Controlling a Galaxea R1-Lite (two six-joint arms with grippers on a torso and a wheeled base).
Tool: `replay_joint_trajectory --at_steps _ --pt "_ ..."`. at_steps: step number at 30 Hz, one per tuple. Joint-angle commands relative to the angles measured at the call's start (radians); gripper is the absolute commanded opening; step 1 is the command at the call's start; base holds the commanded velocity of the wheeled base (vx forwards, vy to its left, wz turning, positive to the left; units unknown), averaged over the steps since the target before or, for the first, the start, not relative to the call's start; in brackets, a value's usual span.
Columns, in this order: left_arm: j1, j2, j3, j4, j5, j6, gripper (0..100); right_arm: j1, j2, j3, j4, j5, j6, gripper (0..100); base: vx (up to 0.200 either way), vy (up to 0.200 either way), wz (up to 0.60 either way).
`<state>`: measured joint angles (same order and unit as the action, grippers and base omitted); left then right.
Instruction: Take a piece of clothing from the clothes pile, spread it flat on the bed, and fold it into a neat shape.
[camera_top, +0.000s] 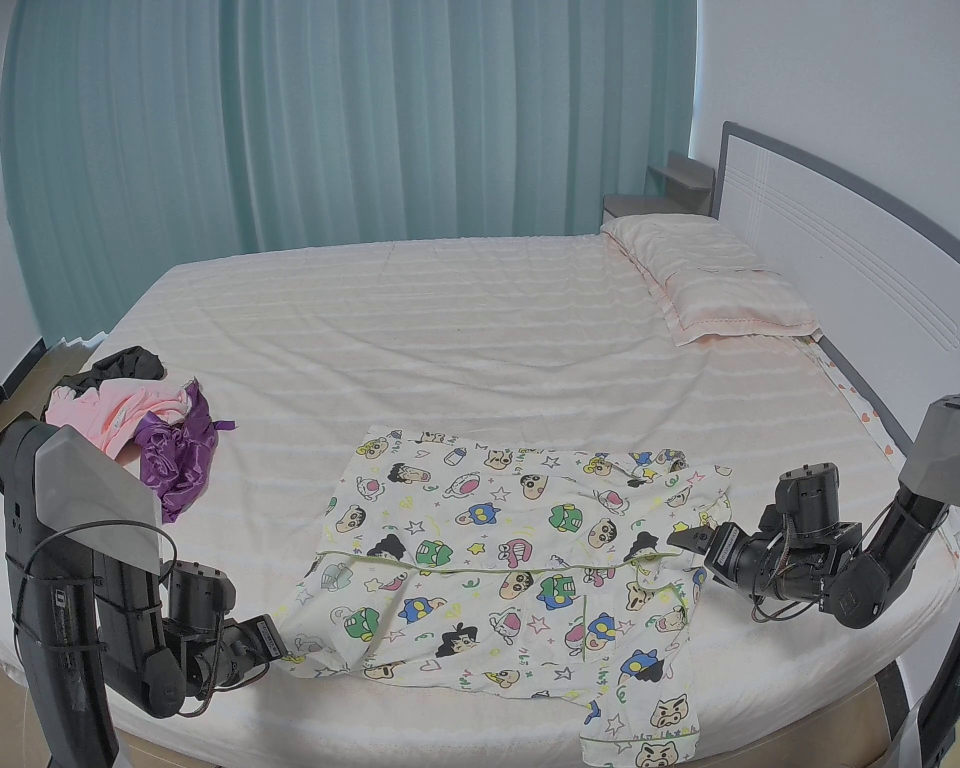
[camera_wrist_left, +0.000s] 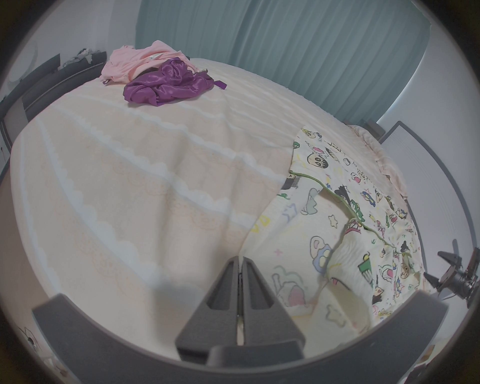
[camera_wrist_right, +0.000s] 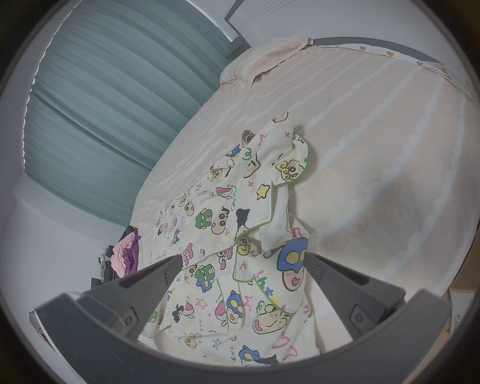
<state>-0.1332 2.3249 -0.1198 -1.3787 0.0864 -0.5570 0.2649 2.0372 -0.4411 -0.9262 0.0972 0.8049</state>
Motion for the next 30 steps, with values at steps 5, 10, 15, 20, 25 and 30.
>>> replay_joint_trajectory --at_steps 5,10,15,20,25,30 --pt "0.033 0.067 0.005 -0.059 -0.004 0.017 100 0.002 0.003 0.002 0.000 0.001 0.000 100 0.000 0.000 0.00" --pt "0.046 0.057 0.011 -0.060 -0.004 0.016 100 0.002 0.003 0.002 0.000 0.001 0.000 100 0.000 0.000 0.00" --pt "0.081 -0.036 0.011 -0.071 -0.005 0.006 100 0.002 0.003 0.004 0.000 0.001 0.000 100 0.000 0.000 0.00" --pt "0.083 -0.157 0.012 -0.066 -0.007 0.005 100 0.004 0.003 0.002 0.000 0.001 0.000 100 0.000 0.000 0.00" --pt "0.075 -0.223 0.011 -0.065 -0.008 -0.001 100 0.002 0.004 0.002 0.000 0.001 0.000 100 0.000 0.000 0.00" --pt "-0.020 -0.216 -0.017 -0.065 -0.016 -0.123 100 0.008 0.008 0.001 0.000 0.001 0.000 100 0.000 0.000 0.00"
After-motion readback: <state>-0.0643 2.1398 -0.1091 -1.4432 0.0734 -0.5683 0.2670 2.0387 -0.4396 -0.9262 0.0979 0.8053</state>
